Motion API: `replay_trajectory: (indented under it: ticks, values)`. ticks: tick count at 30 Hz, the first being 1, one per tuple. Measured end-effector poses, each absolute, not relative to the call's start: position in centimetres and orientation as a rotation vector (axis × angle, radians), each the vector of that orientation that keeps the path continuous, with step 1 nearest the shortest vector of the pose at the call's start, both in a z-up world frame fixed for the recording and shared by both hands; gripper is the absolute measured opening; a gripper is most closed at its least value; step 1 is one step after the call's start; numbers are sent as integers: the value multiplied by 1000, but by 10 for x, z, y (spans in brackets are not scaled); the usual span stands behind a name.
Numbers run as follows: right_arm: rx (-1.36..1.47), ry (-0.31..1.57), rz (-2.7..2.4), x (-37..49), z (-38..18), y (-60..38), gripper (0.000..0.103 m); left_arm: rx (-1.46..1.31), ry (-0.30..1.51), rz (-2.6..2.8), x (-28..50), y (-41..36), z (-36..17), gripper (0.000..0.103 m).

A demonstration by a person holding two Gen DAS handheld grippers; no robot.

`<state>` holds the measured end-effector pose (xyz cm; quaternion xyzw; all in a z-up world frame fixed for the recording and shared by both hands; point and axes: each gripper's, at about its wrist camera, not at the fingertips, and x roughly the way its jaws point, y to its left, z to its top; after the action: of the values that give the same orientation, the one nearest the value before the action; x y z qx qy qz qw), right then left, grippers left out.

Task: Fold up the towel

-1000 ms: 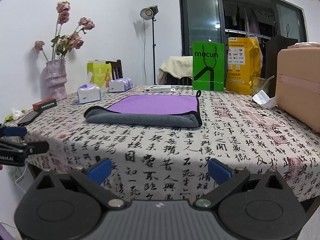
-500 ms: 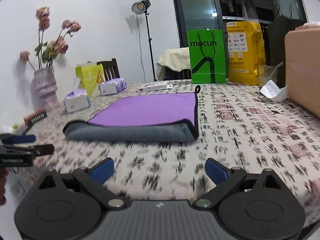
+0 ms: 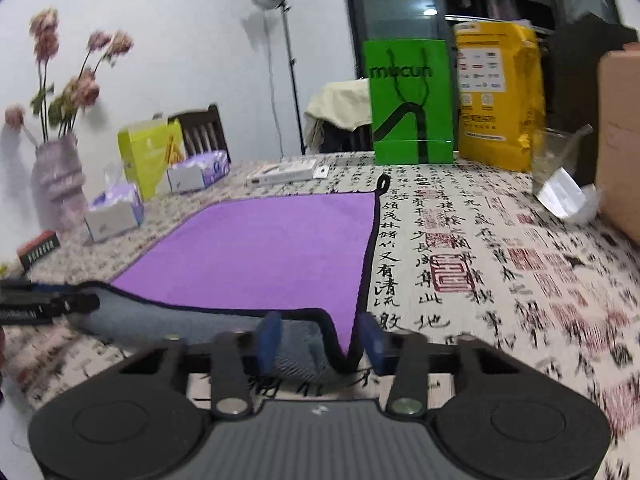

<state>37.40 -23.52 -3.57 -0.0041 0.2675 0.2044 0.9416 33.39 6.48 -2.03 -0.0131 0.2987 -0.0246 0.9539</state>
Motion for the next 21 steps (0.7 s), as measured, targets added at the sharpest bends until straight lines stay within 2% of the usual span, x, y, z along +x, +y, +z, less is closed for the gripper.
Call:
replay_trajectory:
  ticks: [2, 6, 8, 9, 10, 11, 12, 21]
  values:
    - [-39, 580, 443, 380, -38, -230, 20, -14, 613, -54, 336, 63, -23, 40]
    - [-126, 590, 482, 379, -39, -223, 19, 5, 598, -60, 334, 62, -26, 41]
    - [-156, 595, 500, 379, -38, -221, 19, 25, 586, -57, 331, 59, -27, 38]
    - [-168, 597, 508, 379, -37, -221, 15, 38, 580, -67, 329, 56, -27, 19]
    - [-180, 600, 524, 379, -36, -220, 11, 55, 577, -83, 327, 52, -26, 9]
    - [-184, 604, 536, 379, -36, -218, 5, 72, 573, -81, 326, 49, -25, 9]
    - [-196, 603, 534, 378, -35, -216, 5, 92, 571, -77, 326, 47, -24, 6]
    - [-173, 569, 538, 386, -26, -219, 4, 104, 552, -72, 339, 56, -6, 6]
